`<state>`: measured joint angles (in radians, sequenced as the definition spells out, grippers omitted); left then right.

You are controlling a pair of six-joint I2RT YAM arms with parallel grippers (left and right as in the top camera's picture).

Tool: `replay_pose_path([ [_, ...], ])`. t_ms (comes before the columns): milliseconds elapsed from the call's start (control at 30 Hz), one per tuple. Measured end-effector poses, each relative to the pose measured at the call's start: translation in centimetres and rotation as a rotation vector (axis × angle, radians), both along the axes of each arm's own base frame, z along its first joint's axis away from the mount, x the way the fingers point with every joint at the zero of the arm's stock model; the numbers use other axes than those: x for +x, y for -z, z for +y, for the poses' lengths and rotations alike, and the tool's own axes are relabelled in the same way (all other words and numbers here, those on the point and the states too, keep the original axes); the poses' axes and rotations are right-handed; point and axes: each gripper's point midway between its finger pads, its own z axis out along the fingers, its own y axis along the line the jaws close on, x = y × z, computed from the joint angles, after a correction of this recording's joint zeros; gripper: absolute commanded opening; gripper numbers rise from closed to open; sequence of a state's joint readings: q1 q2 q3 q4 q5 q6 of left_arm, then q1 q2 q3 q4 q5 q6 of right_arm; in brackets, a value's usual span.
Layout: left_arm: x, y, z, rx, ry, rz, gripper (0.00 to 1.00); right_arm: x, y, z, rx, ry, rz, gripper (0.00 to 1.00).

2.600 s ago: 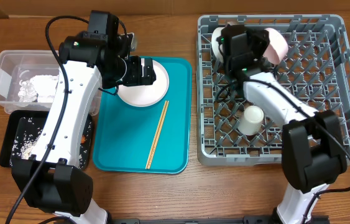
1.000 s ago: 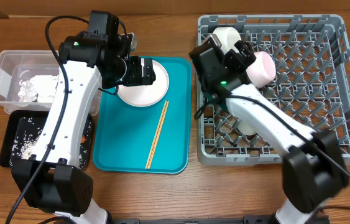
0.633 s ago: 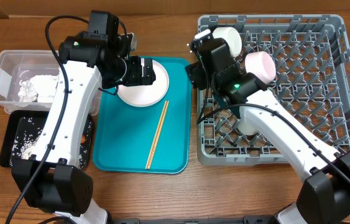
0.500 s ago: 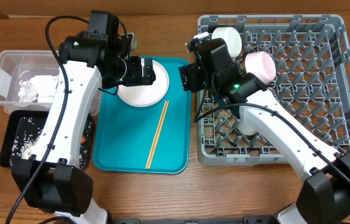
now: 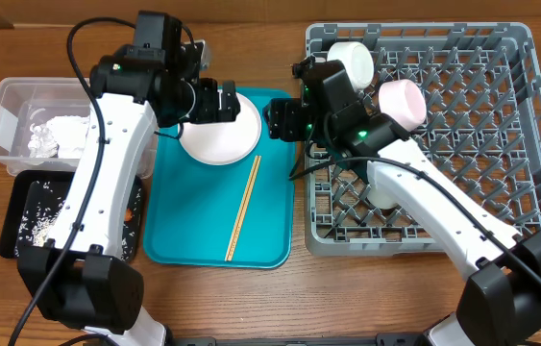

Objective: Sort waste into correct bins and load items into the dishwasher

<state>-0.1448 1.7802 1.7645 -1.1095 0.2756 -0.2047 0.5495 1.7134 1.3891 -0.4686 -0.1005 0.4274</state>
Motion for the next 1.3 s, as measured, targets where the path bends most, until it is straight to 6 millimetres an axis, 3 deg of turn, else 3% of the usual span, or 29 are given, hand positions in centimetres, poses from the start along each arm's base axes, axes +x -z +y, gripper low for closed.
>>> replay_pose_path([
  [100,1.1,-1.5,1.6,0.000,-0.042,-0.043,1.00,0.3,0.0,1.3,0.028,-0.006,-0.016,0.76],
  [233,2.6,-3.4,5.8,0.023,-0.145,-0.105,1.00,0.6,1.7,3.8,0.045,-0.033,-0.019,0.76],
  [400,3.0,-3.4,12.3,0.099,-0.298,-0.114,1.00,1.1,5.5,6.4,0.034,-0.055,-0.013,0.76],
  [533,2.4,-3.1,15.7,0.138,-0.380,-0.093,1.00,2.3,8.3,6.6,-0.011,-0.015,-0.027,0.76],
  [767,2.2,-3.0,16.5,0.153,-0.401,-0.083,1.00,3.7,11.4,5.8,-0.071,0.048,-0.040,0.74],
  [1033,2.1,-2.9,16.5,0.155,-0.403,-0.081,1.00,3.6,15.2,5.3,-0.122,0.062,0.008,0.62],
  [1100,2.1,-2.9,16.5,0.155,-0.402,-0.081,1.00,3.6,16.0,5.2,-0.131,0.061,0.018,0.54],
  [1233,2.1,-3.0,16.5,0.155,-0.402,-0.081,1.00,3.7,16.2,5.3,-0.128,0.064,0.018,0.40],
  [1300,2.1,-3.0,16.5,0.155,-0.402,-0.082,1.00,3.7,16.2,5.3,-0.127,0.062,0.013,0.40],
])
